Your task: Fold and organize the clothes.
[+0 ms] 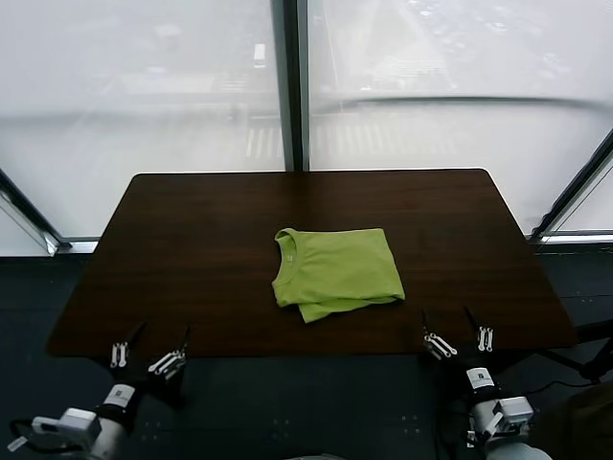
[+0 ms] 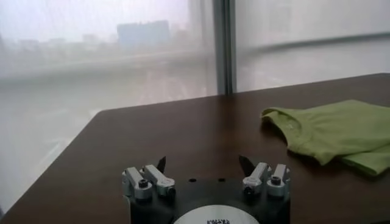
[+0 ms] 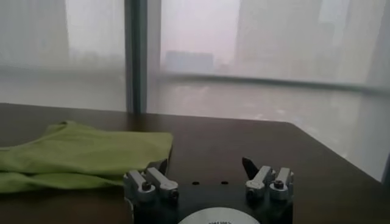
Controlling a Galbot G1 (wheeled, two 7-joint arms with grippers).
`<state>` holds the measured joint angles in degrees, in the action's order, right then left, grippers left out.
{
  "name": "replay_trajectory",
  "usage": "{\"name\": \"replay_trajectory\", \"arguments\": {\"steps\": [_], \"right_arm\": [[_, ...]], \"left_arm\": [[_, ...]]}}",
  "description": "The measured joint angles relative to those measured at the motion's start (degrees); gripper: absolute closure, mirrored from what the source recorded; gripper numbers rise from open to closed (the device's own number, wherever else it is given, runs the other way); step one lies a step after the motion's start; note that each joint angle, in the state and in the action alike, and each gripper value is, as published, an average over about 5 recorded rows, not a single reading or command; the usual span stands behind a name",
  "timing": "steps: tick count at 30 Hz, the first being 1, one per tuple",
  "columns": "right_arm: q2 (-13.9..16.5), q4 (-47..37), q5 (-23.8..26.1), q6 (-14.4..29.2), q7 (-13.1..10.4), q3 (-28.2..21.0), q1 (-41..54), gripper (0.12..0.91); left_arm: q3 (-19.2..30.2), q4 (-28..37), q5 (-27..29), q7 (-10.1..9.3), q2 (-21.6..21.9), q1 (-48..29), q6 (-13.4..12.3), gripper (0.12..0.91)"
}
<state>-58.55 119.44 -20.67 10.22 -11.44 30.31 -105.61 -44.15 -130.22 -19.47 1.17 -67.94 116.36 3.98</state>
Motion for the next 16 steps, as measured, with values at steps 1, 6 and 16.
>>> {"name": "replay_trajectory", "arguments": {"steps": [1,6,16], "right_arm": [[0.04,0.01,0.01,-0.07,0.00,-0.03,0.05,0.118],[0.11,0.02,0.01,-0.12,-0.02,-0.13,0.11,0.118],[0.10,0.06,0.03,-0.11,-0.05,-0.20,0.00,0.118]], "left_arm": [[-0.02,0.00,0.03,0.03,-0.06,0.09,-0.02,0.123],[-0.04,0.00,0.10,0.19,-0.26,0.27,-0.09,0.123],[-0.03,-0.12,0.24,0.54,-0.29,0.30,-0.11,0.123]]}}
